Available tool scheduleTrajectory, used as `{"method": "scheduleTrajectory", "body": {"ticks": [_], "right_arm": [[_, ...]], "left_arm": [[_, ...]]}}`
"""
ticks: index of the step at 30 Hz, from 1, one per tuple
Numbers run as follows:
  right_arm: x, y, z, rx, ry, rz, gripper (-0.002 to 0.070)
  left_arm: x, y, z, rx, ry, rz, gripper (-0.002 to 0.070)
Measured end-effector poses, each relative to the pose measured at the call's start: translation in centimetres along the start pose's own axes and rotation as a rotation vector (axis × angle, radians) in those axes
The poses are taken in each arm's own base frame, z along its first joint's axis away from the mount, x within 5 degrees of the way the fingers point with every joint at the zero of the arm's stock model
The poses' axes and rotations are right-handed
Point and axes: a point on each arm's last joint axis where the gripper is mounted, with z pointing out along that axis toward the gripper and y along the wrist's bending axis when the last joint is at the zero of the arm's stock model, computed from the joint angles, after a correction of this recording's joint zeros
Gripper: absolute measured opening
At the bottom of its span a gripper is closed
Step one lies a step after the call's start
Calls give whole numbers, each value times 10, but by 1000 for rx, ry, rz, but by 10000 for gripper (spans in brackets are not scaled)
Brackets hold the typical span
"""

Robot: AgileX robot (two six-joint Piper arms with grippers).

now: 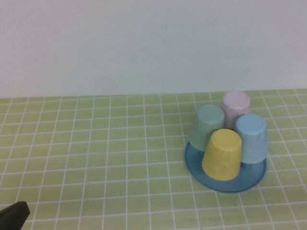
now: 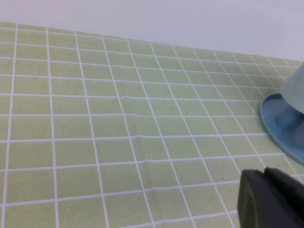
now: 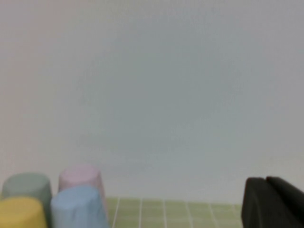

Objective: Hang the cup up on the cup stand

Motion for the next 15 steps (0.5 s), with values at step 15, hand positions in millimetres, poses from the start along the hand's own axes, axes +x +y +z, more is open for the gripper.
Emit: {"method": "scheduleTrajectory", "body": {"ticks": [15], "right_arm": [[55,0,-9,6,459,-8,-1]], "left_arm": [[0,0,0,0,0,0,-1]]}}
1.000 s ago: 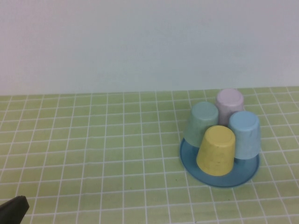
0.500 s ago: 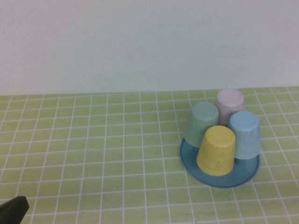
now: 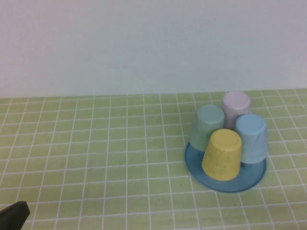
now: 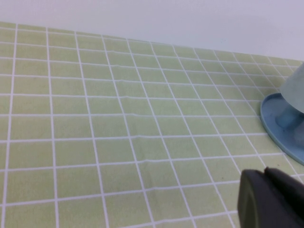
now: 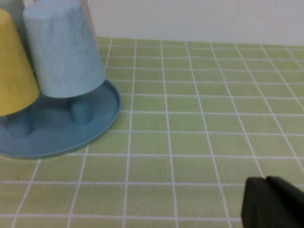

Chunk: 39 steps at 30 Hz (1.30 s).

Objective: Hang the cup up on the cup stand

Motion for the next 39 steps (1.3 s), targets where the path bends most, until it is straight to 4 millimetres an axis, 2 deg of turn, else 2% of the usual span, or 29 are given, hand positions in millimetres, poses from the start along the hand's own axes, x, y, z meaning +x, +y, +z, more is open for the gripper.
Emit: {"method": "scheduleTrajectory", "body": {"ticks": [31,33,35,39], "right_arm": [[1,-2,0,34,12,-2,-1],[1,-2,0,34,12,-2,-1],[1,-2,0,34,12,-2,-1],[1,-2,0,34,12,-2,-1]], "left_arm": [[0,0,0,-3,2,11,-2],[1,2,-1,-26,10,65,-2],[3,6,-7,-83,-4,194,-2],[12,17,-15,-209,-78,198,-2]]}}
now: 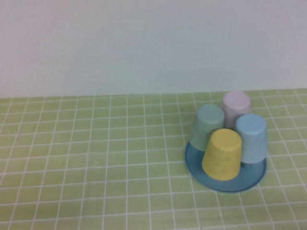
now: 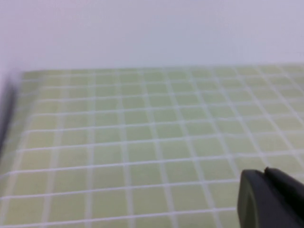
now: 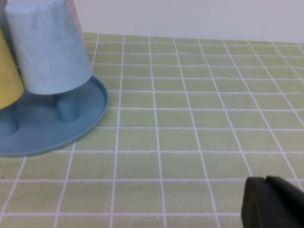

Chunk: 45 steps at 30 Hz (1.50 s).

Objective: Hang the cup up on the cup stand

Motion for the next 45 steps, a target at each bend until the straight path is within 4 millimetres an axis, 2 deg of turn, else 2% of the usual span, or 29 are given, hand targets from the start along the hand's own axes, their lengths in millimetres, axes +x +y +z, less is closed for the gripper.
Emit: {"method": "scheduleTrajectory", "body": {"ticks": [6,8,12,16,21,45], "right_arm": [[0,0,0,0,0,0,-1],[0,0,0,0,1,0,-1],[0,0,0,2,2,1,-1],[0,0,0,2,2,1,-1],[0,0,0,2,2,1,-1],[0,0,0,2,2,1,-1]], "left_arm": [[36,9,-1,-99,-111,-36,-2],[51,10,2,-98,-100,-61,-2],[59,8,2,-83,-7,-82,-2],[59,8,2,-84,-7,-72,-2],[58,5,3,-49,-17,-144,-2],[57,6,3,-49,-30,-126,-2]]}}
